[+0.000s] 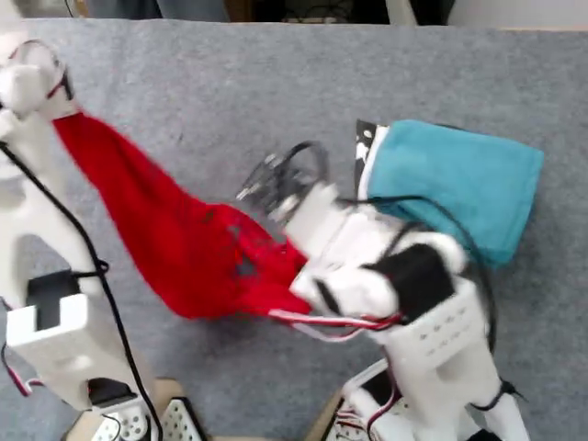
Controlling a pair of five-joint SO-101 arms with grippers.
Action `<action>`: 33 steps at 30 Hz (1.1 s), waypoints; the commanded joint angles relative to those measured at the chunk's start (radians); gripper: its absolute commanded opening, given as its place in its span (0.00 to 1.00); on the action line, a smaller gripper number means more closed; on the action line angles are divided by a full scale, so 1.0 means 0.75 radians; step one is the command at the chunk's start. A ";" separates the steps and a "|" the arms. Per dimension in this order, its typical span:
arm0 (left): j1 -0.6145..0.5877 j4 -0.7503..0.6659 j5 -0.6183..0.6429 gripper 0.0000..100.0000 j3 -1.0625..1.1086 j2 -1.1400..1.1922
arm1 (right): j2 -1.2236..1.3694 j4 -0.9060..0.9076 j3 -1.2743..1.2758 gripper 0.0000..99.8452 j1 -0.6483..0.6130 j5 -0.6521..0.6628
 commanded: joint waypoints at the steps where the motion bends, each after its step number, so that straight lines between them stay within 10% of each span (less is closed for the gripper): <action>1: -0.114 0.016 -0.135 0.03 0.247 -0.029 | -0.013 0.004 0.069 0.31 -0.162 -0.006; 7: -0.212 0.014 -0.440 0.03 0.742 -0.129 | -0.013 -0.004 0.052 0.37 -0.213 0.000; 16: -0.449 0.014 -0.859 0.03 1.404 -0.436 | 0.271 -0.194 -0.124 0.01 -0.135 -0.020; 25: -0.750 0.012 -0.996 0.03 1.562 -0.814 | 0.942 -0.415 -0.365 0.29 -0.141 -0.133; 33: -0.870 0.012 -0.992 0.03 1.578 -1.068 | 1.466 -0.411 -0.699 0.31 -0.141 -0.137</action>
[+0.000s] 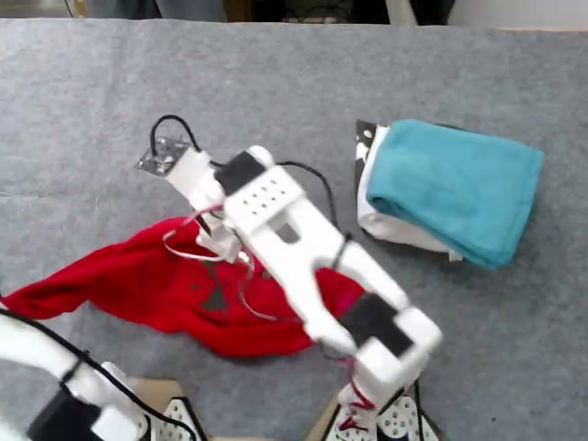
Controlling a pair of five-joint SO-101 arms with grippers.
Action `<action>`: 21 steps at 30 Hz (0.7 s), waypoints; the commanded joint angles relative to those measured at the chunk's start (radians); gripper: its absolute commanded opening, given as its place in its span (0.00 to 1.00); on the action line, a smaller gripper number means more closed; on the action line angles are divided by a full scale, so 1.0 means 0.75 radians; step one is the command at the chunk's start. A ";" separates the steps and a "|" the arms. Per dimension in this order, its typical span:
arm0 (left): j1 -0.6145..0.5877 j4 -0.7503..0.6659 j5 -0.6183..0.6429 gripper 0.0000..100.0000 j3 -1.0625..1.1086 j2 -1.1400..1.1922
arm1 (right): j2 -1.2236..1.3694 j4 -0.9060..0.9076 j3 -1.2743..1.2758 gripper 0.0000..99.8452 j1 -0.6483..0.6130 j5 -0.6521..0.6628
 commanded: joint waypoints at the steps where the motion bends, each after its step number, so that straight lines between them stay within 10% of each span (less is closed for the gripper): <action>1: -0.042 0.008 -0.008 0.03 -0.005 -0.123 | 0.159 -0.008 -0.179 0.29 0.018 -0.004; 7: -0.042 0.008 -0.008 0.03 0.066 -0.213 | 0.302 -0.012 -0.294 0.01 0.027 0.000; 21: 0.009 0.008 -0.002 0.03 0.101 -0.223 | 0.083 0.080 -0.377 0.01 0.184 0.000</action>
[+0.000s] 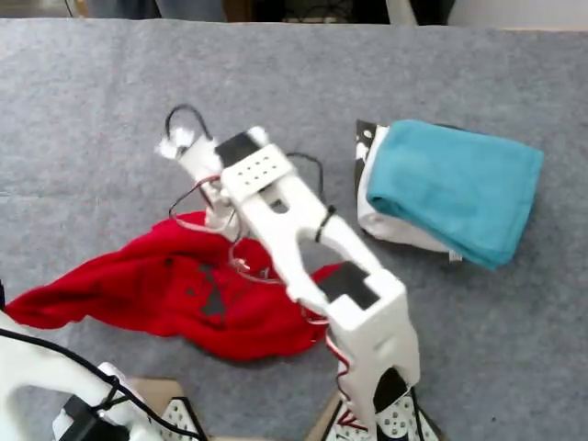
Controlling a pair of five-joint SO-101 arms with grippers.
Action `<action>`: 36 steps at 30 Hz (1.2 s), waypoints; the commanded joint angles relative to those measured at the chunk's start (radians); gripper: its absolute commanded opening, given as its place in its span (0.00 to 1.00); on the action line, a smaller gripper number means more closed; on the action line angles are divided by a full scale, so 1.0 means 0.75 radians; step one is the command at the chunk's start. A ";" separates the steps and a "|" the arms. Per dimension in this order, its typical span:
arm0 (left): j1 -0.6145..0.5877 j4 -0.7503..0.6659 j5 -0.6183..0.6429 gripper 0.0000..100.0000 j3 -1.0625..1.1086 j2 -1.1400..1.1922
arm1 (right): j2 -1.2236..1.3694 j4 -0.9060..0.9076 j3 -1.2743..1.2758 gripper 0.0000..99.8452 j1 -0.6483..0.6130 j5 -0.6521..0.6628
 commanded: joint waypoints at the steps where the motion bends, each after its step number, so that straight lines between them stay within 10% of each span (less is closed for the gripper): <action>1: 0.017 0.004 -0.002 0.03 -0.017 -0.029 | -0.185 0.008 -0.101 0.01 0.057 -0.002; 8: 0.009 0.004 0.000 0.03 -0.019 -0.029 | -0.228 -0.053 0.046 0.04 0.023 0.000; 17: -0.054 0.004 -0.002 0.03 -0.107 -0.029 | 0.007 -0.092 0.173 0.42 -0.192 -0.002; 25: -0.118 0.004 -0.010 0.03 -0.097 -0.029 | 0.122 -0.110 0.060 0.01 -0.080 -0.002; 36: -0.064 0.004 0.004 0.03 -0.109 -0.029 | -0.069 0.063 -0.150 0.01 -0.006 -0.002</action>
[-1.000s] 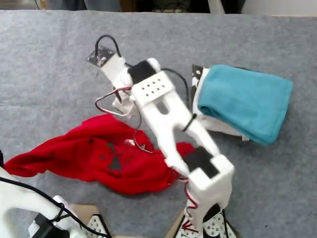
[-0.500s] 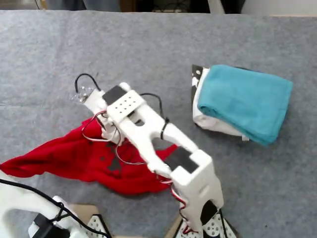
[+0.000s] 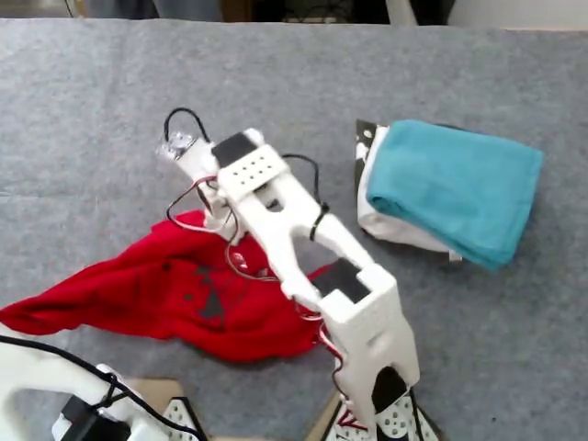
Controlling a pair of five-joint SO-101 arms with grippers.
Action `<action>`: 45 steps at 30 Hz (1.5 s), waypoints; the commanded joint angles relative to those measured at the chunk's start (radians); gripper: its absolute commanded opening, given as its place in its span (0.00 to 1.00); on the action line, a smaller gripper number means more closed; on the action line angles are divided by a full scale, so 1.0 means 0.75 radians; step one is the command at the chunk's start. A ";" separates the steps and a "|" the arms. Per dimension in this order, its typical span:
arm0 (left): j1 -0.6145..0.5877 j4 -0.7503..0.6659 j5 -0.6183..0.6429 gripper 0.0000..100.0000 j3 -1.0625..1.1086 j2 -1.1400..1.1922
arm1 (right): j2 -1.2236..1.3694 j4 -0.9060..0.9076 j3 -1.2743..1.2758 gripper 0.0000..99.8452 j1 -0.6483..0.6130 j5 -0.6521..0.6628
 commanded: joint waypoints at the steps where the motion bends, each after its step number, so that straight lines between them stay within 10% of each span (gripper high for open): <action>1: 0.046 0.002 0.029 0.03 -0.066 -0.029 | -0.187 0.029 -0.105 0.01 0.020 -0.004; 11: 0.103 0.004 0.113 0.03 -0.079 -0.029 | -0.177 -0.035 0.038 0.04 -0.004 0.053; 20: 0.101 0.004 0.113 0.03 -0.075 -0.029 | 0.019 -0.098 0.130 0.38 -0.141 0.053; 29: 0.101 0.004 0.113 0.03 -0.075 -0.029 | 0.118 -0.115 0.087 0.06 -0.041 0.053; 45: 0.114 0.004 0.143 0.03 -0.087 -0.029 | -0.418 -0.102 -0.009 0.01 0.088 0.051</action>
